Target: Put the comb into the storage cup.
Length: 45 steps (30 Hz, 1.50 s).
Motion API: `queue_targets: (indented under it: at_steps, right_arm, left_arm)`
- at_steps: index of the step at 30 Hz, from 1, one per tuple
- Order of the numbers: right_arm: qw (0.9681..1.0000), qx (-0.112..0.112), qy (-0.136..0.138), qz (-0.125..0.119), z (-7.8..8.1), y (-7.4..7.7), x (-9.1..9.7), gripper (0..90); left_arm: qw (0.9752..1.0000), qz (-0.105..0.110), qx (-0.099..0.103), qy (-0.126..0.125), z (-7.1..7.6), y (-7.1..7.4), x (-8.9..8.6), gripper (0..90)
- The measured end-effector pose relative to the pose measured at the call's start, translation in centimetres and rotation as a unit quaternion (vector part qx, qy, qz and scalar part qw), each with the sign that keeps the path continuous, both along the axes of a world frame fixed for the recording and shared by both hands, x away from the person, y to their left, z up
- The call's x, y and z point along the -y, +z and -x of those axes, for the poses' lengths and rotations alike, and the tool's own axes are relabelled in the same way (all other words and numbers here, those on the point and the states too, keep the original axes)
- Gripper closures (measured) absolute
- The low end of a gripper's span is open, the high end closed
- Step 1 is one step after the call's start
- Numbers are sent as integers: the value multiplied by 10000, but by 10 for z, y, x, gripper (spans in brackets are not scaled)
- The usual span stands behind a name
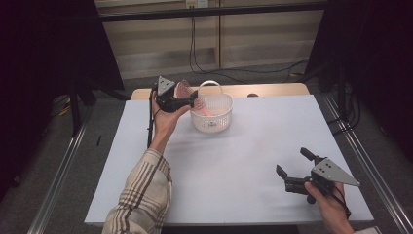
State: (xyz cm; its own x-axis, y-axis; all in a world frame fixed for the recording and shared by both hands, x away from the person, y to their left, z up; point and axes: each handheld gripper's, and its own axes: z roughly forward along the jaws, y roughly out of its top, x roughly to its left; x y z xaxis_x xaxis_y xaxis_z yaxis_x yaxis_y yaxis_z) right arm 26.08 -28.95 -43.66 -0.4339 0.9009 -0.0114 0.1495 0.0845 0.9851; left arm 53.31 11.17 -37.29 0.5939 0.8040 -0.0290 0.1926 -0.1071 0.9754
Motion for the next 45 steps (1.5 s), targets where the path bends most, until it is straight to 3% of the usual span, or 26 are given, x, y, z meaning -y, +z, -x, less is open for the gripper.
queue_targets:
  at_steps: [5, 10, 13, 19, 26, 32, 35, 40, 45]
  right_arm:
    - [10000, -39, -3, -76, 0, 0, 0, 0]
    - [9999, -10, -13, -128, -1, 0, 0, 0]
    - [10000, -10, -21, -84, -1, 0, 0, 0]
    - [10000, -11, -25, -51, -1, -1, 0, 0]
    - [10000, 2, -31, -44, -1, -1, 0, 0]
    - [9999, 61, -156, -31, -2, -1, 4, 1]
    - [9998, 75, -167, -2, -2, -1, 5, 1]
    - [9998, 74, -173, -5, -3, -1, 5, 1]
    - [9998, 59, -208, -11, -2, -1, 5, 1]
  left_arm:
    - [9998, -137, 118, -61, 2, 3, 1, 21]
    - [9999, -28, 100, -93, 5, 7, -3, 17]
    - [9998, -178, 92, -13, 7, 8, -6, 18]
    - [9999, -42, 82, -49, 10, 7, -12, 23]
    - [9998, -4, 221, -33, 15, 13, -11, 23]
    - [9994, -136, 316, -62, 21, 15, -18, 21]
    - [9994, -76, 314, -112, 25, 16, -22, 22]
    - [9994, -191, 305, 1, 32, 17, -28, 23]
    - [9985, -300, 463, 50, 43, 23, -35, 23]
